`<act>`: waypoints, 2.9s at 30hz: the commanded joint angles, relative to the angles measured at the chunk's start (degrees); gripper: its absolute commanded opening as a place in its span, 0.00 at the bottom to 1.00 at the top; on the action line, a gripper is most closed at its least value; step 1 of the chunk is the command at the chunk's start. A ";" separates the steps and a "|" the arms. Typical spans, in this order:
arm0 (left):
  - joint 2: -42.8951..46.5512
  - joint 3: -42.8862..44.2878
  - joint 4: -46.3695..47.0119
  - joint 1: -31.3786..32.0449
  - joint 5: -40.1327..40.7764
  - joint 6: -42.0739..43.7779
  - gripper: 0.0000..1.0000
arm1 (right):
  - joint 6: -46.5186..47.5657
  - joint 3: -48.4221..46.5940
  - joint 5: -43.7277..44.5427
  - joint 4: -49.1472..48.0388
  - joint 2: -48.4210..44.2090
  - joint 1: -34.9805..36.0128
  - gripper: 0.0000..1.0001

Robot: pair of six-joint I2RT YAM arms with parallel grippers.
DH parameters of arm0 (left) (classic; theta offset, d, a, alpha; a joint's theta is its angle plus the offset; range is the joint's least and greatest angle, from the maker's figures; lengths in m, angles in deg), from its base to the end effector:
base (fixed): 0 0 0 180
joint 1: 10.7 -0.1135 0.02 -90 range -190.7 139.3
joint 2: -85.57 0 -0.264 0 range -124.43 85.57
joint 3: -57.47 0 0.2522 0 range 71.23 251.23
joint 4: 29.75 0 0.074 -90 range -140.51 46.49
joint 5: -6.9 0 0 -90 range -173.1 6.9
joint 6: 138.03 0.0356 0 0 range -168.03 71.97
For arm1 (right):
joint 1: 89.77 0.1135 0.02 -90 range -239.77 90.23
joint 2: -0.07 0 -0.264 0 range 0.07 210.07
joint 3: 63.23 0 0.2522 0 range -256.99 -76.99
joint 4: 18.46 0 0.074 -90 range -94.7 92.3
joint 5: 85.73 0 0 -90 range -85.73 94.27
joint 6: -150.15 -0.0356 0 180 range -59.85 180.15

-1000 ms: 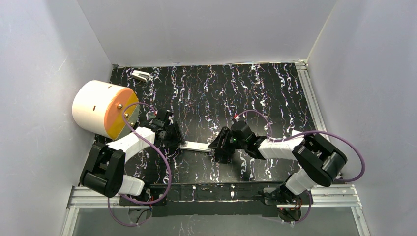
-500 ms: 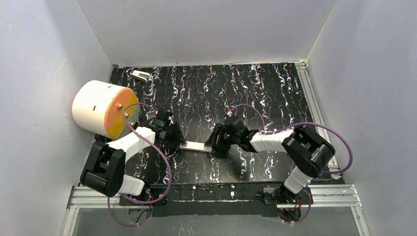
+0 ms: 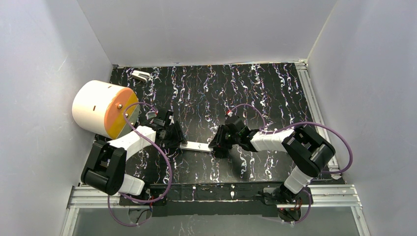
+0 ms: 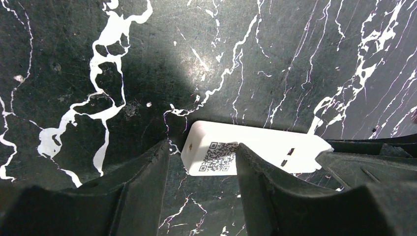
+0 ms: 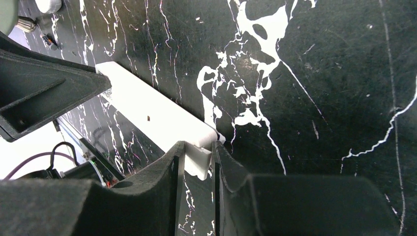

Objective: Load the batteries into the remote control

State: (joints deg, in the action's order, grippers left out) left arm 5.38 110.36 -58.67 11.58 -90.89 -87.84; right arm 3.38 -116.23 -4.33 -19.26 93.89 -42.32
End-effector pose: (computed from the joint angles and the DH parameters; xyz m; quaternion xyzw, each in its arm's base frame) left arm 0.2387 -0.1030 0.1671 -0.1260 0.9465 -0.2052 0.2148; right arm 0.2071 0.2335 0.1418 0.0419 0.9034 0.3742 0.2051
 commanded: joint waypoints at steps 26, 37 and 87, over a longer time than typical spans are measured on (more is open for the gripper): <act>0.65 -0.57 -3.09 -0.13 0.89 0.80 0.50 | -1.52 -5.85 3.07 4.33 2.75 3.31 0.42; 1.09 -0.12 -4.60 -0.13 2.23 0.31 0.52 | 1.40 -8.92 5.28 9.80 -2.45 3.21 0.68; 0.47 -0.73 -3.39 -0.13 0.44 0.18 0.47 | 4.01 -15.50 14.48 23.00 1.70 8.25 0.32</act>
State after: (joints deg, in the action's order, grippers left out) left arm 5.52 110.36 -59.34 11.58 -91.20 -88.54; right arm 7.46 -129.72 9.66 4.28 94.50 -34.39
